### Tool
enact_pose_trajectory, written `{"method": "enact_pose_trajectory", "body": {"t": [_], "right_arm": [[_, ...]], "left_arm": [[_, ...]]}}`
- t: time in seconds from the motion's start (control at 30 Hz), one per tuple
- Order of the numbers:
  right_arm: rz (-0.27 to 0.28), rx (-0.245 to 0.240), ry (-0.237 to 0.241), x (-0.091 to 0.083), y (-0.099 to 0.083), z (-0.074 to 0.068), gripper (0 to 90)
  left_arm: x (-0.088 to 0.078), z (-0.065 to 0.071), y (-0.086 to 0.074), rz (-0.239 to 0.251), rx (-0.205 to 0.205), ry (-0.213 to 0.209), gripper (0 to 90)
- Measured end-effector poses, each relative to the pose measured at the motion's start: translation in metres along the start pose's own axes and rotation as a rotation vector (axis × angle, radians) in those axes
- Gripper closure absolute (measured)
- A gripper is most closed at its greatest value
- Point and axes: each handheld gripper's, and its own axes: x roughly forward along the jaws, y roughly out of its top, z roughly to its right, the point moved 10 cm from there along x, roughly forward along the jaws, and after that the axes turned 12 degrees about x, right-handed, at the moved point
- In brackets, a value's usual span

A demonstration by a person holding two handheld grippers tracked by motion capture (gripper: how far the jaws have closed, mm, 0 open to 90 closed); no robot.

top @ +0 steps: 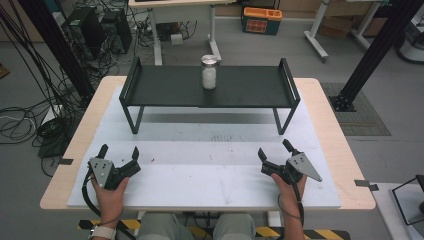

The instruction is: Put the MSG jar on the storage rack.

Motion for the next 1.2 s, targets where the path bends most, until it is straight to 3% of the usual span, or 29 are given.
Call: {"method": "enact_pose_trajectory", "body": {"t": [0.2, 0.33, 0.6, 1.2], "right_arm": [[0.008, 0.002, -0.006, -0.0004, -0.0007, -0.0001, 4.4], [-0.001, -0.025, -0.012, 0.0003, -0.0008, -0.0022, 3.8], [0.033, 0.017, -0.03, -0.0019, -0.0024, -0.0009, 3.4], [0.045, -0.002, -0.048, -0.0023, -0.0035, -0.003, 3.4]], "left_arm": [[-0.0001, 0.0001, -0.0002, 0.002, -0.001, 0.001, 0.9], [-0.0003, 0.0001, -0.0003, 0.003, -0.001, 0.002, 0.9], [-0.0007, 0.0, -0.0005, 0.006, -0.001, 0.003, 0.9], [-0.0009, 0.0006, -0.0005, 0.005, 0.001, 0.01, 0.8]]}}
